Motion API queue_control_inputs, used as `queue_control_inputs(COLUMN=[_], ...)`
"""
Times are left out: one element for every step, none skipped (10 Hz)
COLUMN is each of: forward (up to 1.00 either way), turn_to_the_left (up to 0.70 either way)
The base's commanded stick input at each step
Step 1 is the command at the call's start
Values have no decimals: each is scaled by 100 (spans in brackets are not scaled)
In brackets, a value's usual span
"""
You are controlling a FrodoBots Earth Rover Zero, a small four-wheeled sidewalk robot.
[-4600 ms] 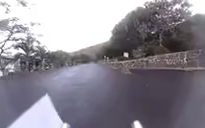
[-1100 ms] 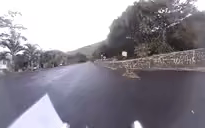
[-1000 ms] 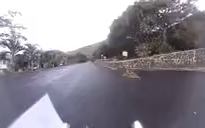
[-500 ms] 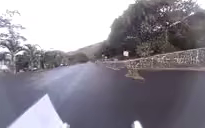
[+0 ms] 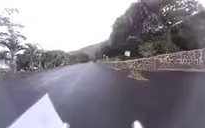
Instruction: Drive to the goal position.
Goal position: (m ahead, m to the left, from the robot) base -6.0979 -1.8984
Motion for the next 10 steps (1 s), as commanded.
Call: queue_control_inputs(forward=[50,50,50,50,50,50,50,50,50,50], turn_to_the_left=[0,0,0,0,0,0,0,0,0,0])
